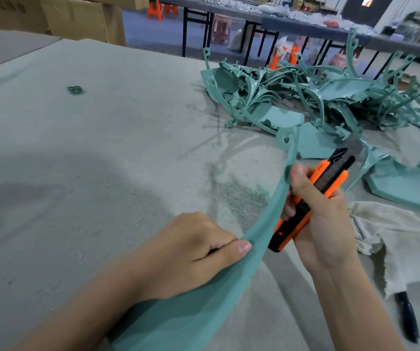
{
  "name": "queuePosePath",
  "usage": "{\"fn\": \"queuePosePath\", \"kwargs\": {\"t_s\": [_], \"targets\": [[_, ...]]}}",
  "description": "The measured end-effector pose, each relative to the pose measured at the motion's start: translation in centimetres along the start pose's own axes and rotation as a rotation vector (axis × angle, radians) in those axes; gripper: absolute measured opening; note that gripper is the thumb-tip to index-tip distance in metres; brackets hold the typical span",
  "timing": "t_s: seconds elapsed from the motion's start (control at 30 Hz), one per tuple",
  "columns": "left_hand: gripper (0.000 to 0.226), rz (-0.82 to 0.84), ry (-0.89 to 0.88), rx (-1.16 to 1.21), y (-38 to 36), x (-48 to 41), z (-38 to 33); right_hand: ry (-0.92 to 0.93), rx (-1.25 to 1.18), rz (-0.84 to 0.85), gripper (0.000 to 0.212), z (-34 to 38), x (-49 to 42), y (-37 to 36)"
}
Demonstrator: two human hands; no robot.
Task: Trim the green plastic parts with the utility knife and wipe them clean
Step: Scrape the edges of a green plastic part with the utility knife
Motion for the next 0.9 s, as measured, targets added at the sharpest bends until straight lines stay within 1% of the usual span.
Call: {"fn": "queuePosePath", "kwargs": {"t_s": [0.1, 0.13, 0.17, 0.23, 0.27, 0.3, 0.33, 0.37, 0.43, 0.47, 0.5, 0.57, 0.6, 0.63, 0.7, 0.77, 0.83, 0.87, 0.9], "targets": [[0.050, 0.028, -0.031, -0.162, -0.4, 0.0, 0.2, 0.031, -0.127, -0.153, 0.017, -0.1, -0.1, 1.1], [0.051, 0.024, -0.025, -0.209, -0.5, 0.0, 0.3, 0.043, -0.114, -0.186, 0.017, 0.0, -0.1, 1.4], [0.051, 0.006, -0.010, -0.239, -0.4, 0.0, 0.6, 0.058, -0.049, -0.195, 0.021, 0.1, -0.1, 1.5], [0.052, -0.039, 0.015, -0.272, 0.0, 0.0, 1.0, 0.073, 0.115, -0.133, 0.040, 0.3, 0.0, 0.9], [0.052, -0.058, 0.013, -0.281, 0.2, 0.0, 1.2, 0.057, 0.184, -0.075, 0.044, 0.1, 0.1, 0.4], [0.051, -0.073, 0.003, -0.288, 0.4, -0.1, 1.2, 0.032, 0.243, -0.011, 0.039, -0.2, 0.2, -0.2], [0.051, -0.085, -0.006, -0.290, 0.6, -0.1, 1.2, 0.011, 0.285, 0.046, 0.029, -0.5, 0.4, -0.7], [0.050, -0.096, -0.009, -0.287, 0.8, -0.2, 1.1, 0.002, 0.305, 0.076, 0.022, -0.6, 0.5, -1.1], [0.038, -0.142, 0.000, -0.251, 1.3, -0.2, 0.9, 0.015, 0.275, 0.068, 0.018, -0.7, 0.5, -1.0], [0.029, -0.182, 0.021, -0.206, 1.7, -0.2, 0.9, 0.023, 0.236, 0.045, 0.016, -0.5, 0.5, -0.8], [0.031, -0.234, 0.068, -0.127, 2.3, -0.2, 1.0, 0.027, 0.194, 0.028, 0.015, -0.3, 0.4, -0.6], [0.048, -0.323, 0.214, 0.135, 3.3, 0.2, 2.1, 0.033, 0.133, 0.023, 0.014, -0.2, 0.2, 0.0], [0.052, -0.328, 0.283, 0.257, 3.8, 0.4, 2.7, 0.035, 0.098, 0.028, 0.014, -0.1, 0.1, 0.2], [0.054, -0.308, 0.342, 0.349, 4.1, 0.6, 3.2, 0.023, 0.066, 0.033, 0.014, -0.1, 0.0, 0.3], [0.055, -0.208, 0.455, 0.472, 4.4, 1.0, 4.1, 0.031, -0.014, 0.045, 0.013, -0.2, -0.4, 0.8], [0.048, -0.082, 0.539, 0.621, 4.0, 1.5, 4.6, 0.051, -0.102, 0.027, 0.015, 0.2, -0.5, 1.2], [0.046, 0.026, 0.566, 0.823, 3.3, 1.9, 4.7, 0.096, -0.153, -0.006, 0.015, 0.4, -0.8, 1.9], [0.051, 0.047, 0.561, 0.911, 3.1, 2.1, 4.6, 0.128, -0.167, -0.035, 0.014, 0.7, -0.8, 2.1], [0.059, 0.032, 0.545, 0.988, 3.1, 2.2, 4.5, 0.151, -0.190, -0.053, 0.014, 1.0, -0.8, 2.4]]}}
Point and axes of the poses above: each hand's wrist, its own x-axis away from the middle knuckle, its own y-axis out of the back of the hand, z = x × y, the point moved 5 cm from there along -x, towards the middle knuckle, and after that the axes turned 4 degrees about -y, right-handed, at the moved point
